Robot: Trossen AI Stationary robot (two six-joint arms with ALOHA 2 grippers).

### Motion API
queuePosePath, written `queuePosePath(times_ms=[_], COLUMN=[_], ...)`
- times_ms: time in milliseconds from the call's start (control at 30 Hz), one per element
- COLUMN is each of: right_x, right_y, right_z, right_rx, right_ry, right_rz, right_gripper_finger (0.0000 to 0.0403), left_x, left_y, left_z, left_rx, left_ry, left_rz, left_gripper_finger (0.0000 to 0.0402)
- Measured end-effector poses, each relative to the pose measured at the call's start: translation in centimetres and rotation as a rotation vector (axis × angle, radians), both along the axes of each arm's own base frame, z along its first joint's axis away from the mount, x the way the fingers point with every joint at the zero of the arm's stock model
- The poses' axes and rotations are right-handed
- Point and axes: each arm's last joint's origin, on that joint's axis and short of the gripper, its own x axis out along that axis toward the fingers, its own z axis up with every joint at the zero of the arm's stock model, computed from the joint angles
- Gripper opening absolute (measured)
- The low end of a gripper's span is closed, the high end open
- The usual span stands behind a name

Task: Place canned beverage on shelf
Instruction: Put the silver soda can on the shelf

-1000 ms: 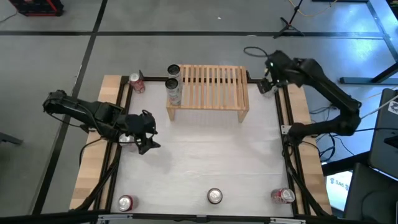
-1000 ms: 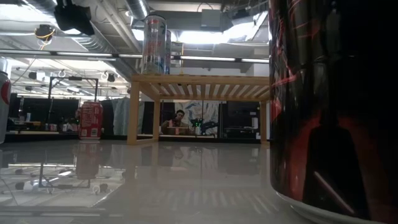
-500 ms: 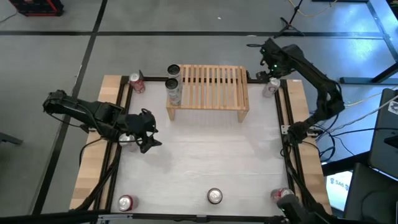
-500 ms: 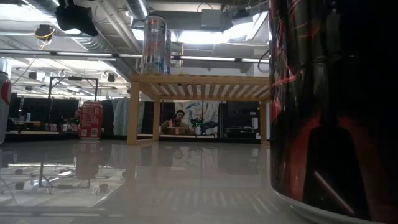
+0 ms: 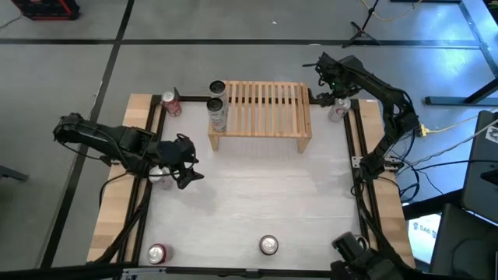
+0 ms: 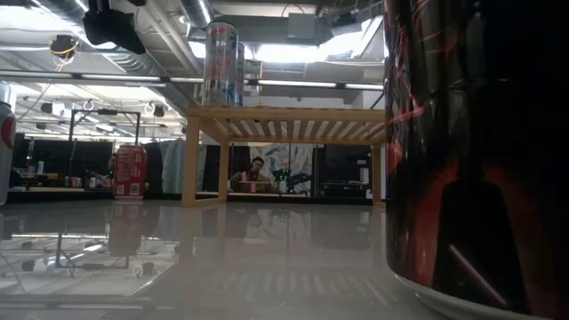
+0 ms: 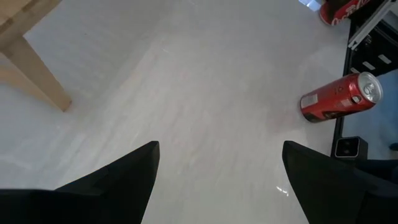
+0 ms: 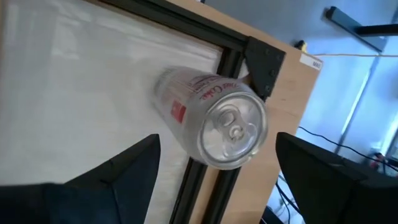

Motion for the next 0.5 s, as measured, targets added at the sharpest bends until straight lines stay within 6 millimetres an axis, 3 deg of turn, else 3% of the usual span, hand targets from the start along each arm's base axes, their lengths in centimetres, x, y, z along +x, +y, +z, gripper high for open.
queuePosePath(times_ms=[500], right_x=[0.4], right_y=[-0.8], right_z=[-2.1], right_rx=[0.066], right_ry=[0.059], right_rz=[-0.027], right_gripper_finger=[0.0307], left_x=[0.0], left_y=[0.0], left_z=[0.0], left_rx=[0.005], left_ry=[0.001], left_rz=[-0.007], left_gripper_finger=[0.033])
